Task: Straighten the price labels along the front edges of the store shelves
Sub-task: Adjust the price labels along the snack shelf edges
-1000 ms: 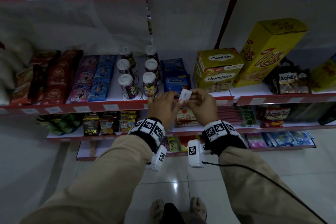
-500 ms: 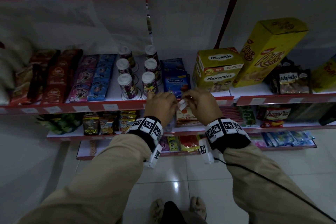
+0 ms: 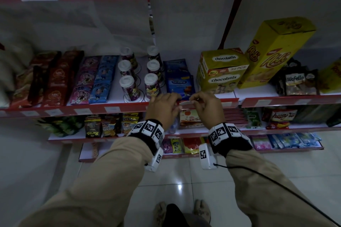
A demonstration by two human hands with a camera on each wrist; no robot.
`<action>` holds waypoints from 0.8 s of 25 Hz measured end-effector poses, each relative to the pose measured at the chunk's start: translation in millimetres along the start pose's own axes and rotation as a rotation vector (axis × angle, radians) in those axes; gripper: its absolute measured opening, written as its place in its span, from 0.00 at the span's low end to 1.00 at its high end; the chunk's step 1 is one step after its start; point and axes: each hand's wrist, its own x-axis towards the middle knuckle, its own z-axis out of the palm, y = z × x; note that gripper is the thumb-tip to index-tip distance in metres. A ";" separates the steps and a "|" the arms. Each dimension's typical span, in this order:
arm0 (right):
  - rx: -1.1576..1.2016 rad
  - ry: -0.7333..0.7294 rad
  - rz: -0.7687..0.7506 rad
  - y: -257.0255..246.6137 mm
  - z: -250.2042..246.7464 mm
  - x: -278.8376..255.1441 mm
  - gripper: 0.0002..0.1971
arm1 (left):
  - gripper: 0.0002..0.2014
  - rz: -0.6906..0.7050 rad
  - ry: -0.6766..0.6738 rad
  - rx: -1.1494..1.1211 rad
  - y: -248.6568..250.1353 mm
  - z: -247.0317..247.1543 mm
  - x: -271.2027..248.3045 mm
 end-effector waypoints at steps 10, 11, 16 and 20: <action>-0.365 -0.211 -0.127 -1.5 -2.6 -0.7 0.09 | 0.08 0.074 0.002 0.174 1.9 4.7 -1.7; -0.407 -0.237 -0.119 -1.9 -2.4 0.3 0.09 | 0.08 0.085 0.002 0.189 2.1 4.6 -2.5; -0.508 -0.252 -0.116 -5.0 -0.5 1.2 0.10 | 0.13 0.088 -0.045 0.184 1.4 1.1 -2.6; -0.524 -0.223 -0.138 -4.9 0.3 -1.6 0.09 | 0.13 0.062 -0.086 0.172 2.8 0.0 -1.4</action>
